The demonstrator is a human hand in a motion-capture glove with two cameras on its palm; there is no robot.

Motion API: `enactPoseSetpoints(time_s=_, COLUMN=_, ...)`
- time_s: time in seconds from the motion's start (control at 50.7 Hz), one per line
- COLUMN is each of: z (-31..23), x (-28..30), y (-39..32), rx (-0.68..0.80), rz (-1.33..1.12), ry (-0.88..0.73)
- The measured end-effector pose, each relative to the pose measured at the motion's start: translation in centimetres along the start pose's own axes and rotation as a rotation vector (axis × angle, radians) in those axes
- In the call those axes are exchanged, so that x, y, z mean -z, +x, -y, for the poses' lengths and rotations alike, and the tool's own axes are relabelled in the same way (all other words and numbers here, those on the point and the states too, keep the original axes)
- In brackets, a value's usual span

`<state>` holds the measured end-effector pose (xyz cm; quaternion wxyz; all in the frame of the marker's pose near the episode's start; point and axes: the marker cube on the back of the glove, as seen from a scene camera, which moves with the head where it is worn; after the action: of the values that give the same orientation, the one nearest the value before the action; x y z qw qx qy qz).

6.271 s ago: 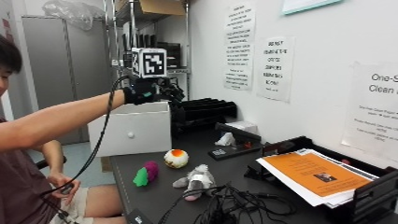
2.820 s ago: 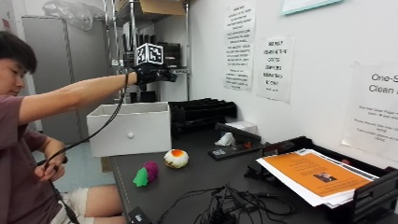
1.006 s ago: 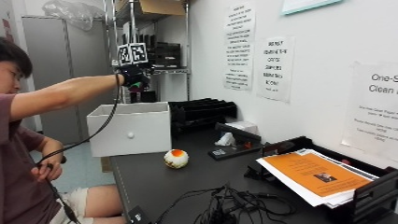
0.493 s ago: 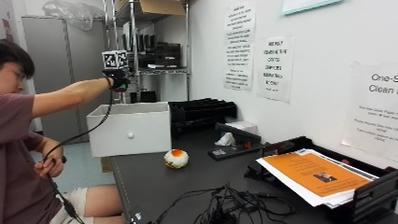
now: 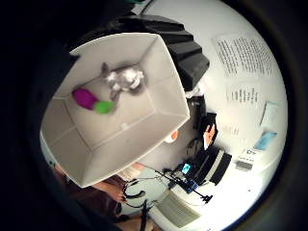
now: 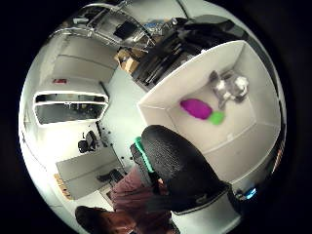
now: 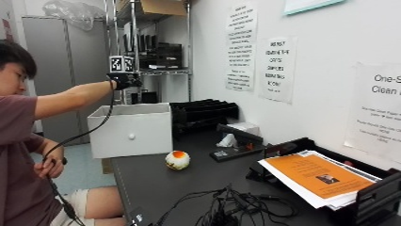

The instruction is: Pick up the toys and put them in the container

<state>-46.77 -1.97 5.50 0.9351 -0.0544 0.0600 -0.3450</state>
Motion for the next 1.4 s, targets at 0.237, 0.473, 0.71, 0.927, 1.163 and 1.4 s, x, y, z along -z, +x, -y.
enactPoseSetpoints(time_s=0.237, z=-0.7, x=2.8, y=3.8, rx=0.087, rz=0.092, ry=0.158)
enactPoseSetpoints(time_s=0.473, z=-4.2, x=2.3, y=12.9, rx=-0.275, rz=-0.007, ry=0.067)
enactPoseSetpoints(time_s=0.71, z=-8.0, x=-6.2, y=24.8, rx=-0.465, rz=0.129, ry=0.079)
enactPoseSetpoints(time_s=0.927, z=-9.0, x=-21.6, y=30.3, rx=-0.567, rz=0.259, ry=-0.095)
enactPoseSetpoints(time_s=1.163, z=-10.6, x=-31.3, y=31.3, rx=-0.578, rz=0.120, ry=-0.006)
enactPoseSetpoints(time_s=1.4, z=-12.4, x=-31.0, y=30.2, rx=-0.581, rz=0.062, ry=0.208)
